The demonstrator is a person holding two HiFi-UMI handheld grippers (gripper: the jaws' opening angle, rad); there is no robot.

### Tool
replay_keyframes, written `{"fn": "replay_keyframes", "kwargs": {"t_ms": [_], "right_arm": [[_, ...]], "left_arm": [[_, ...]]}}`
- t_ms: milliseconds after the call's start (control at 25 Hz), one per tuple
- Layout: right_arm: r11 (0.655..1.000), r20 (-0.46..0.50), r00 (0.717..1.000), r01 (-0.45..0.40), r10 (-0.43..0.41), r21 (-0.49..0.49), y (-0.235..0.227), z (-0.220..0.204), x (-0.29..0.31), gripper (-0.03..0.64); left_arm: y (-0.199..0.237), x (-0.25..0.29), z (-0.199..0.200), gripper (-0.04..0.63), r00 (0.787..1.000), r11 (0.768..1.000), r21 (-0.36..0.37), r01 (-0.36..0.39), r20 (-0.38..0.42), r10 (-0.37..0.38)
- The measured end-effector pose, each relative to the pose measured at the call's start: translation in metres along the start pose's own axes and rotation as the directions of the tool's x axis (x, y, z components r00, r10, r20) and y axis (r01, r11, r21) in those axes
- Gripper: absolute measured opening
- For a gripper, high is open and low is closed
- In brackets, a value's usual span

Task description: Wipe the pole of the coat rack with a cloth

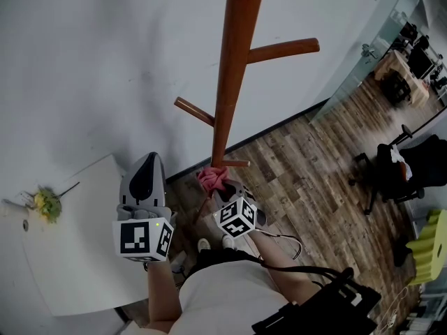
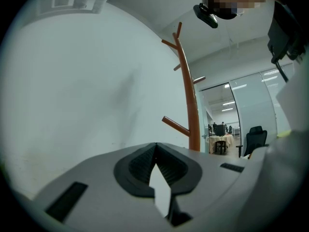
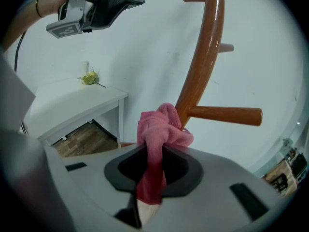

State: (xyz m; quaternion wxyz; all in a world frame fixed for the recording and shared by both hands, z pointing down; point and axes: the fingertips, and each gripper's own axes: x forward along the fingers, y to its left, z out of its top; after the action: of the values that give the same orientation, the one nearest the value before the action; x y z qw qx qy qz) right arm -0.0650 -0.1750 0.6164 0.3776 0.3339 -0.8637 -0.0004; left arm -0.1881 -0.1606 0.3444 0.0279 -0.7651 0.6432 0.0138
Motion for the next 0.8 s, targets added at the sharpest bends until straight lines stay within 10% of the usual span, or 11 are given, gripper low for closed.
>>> {"fn": "replay_keyframes", "kwargs": {"t_ms": [800], "right_arm": [[0.997,0.036,0.997,-0.060,0.062,-0.051,0.016,0.002,-0.018,0.081]], "left_arm": [[-0.007,0.001,-0.007,0.012,1.000,1.000,-0.013,0.012,-0.004,-0.012]]}}
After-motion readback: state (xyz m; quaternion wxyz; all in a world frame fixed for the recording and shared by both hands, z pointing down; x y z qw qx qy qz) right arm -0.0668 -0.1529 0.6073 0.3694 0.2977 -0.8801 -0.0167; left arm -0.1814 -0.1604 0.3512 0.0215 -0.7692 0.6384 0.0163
